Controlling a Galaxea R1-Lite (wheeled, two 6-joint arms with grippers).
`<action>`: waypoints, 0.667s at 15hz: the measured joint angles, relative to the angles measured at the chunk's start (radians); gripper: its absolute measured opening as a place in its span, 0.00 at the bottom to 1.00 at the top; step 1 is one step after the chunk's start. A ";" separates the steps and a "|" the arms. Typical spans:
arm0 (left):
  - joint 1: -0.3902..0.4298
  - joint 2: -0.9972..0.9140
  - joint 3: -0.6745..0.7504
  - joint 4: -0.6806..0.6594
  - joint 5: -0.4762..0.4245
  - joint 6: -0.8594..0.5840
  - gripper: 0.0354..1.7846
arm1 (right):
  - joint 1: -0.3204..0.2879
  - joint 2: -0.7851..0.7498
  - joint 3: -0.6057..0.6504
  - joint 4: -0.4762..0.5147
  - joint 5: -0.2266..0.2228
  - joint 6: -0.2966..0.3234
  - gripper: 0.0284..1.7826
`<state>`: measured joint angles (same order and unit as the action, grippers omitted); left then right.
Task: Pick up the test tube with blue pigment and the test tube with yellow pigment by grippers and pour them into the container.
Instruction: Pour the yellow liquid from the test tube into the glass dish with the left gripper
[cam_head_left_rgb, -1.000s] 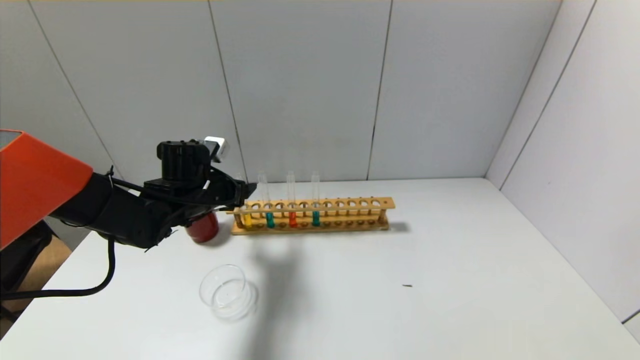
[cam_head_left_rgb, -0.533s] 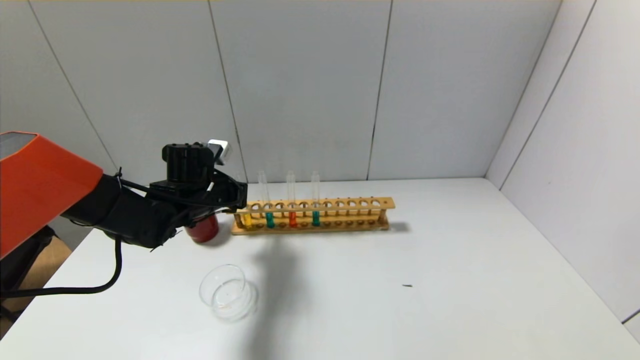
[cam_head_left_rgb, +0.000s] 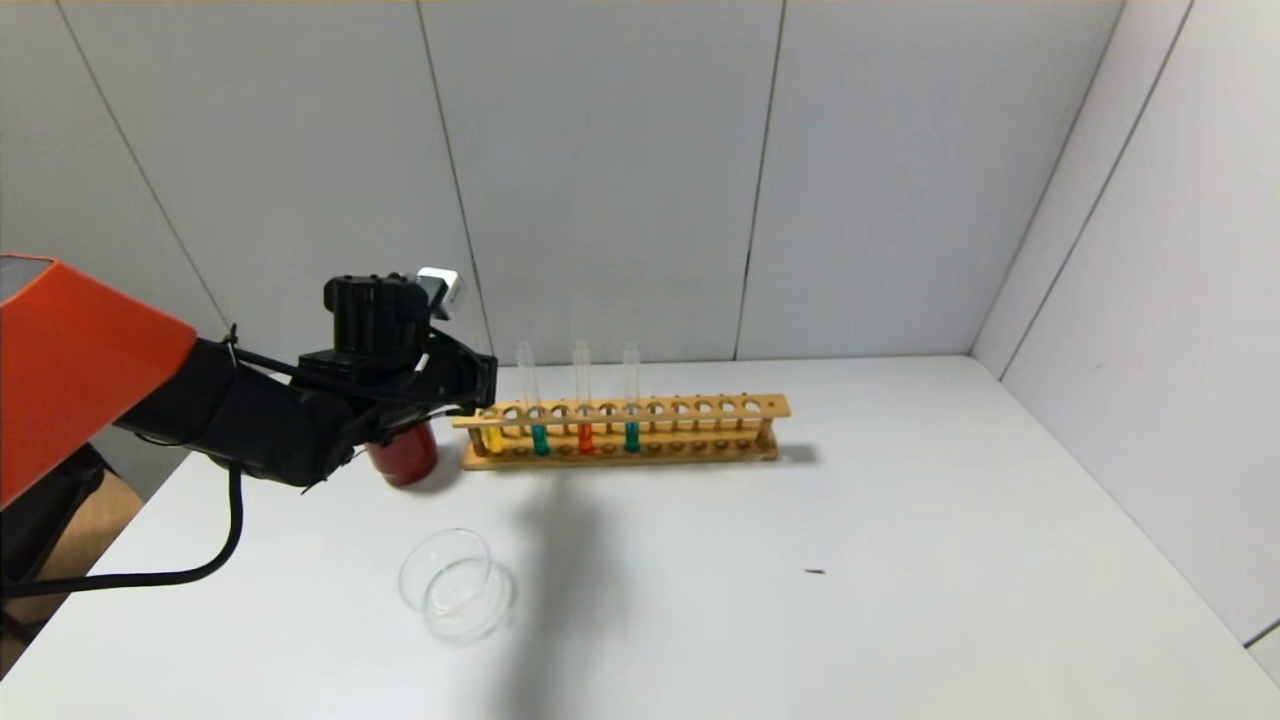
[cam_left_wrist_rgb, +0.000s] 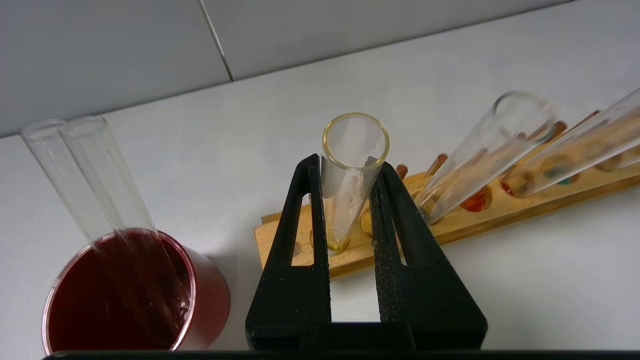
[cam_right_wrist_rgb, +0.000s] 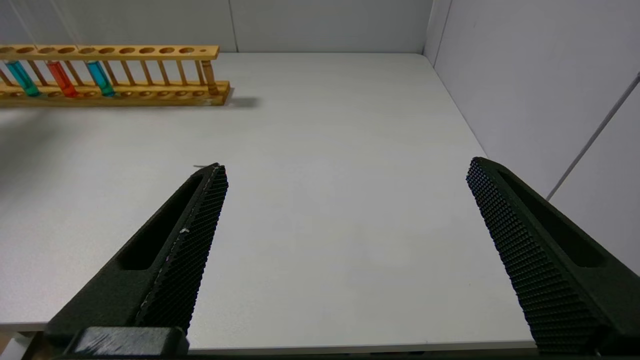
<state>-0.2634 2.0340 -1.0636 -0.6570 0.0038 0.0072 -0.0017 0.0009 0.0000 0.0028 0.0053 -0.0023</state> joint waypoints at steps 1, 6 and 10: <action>-0.001 -0.017 -0.024 0.030 0.001 0.000 0.15 | 0.000 0.000 0.000 0.000 0.000 0.000 0.98; -0.001 -0.166 -0.243 0.287 0.001 0.010 0.15 | 0.000 0.000 0.000 0.000 0.000 0.000 0.98; -0.003 -0.299 -0.311 0.426 0.001 0.068 0.15 | 0.000 0.000 0.000 0.000 0.000 0.000 0.98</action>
<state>-0.2664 1.7347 -1.3745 -0.2309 0.0053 0.0755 -0.0017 0.0009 0.0000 0.0028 0.0053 -0.0028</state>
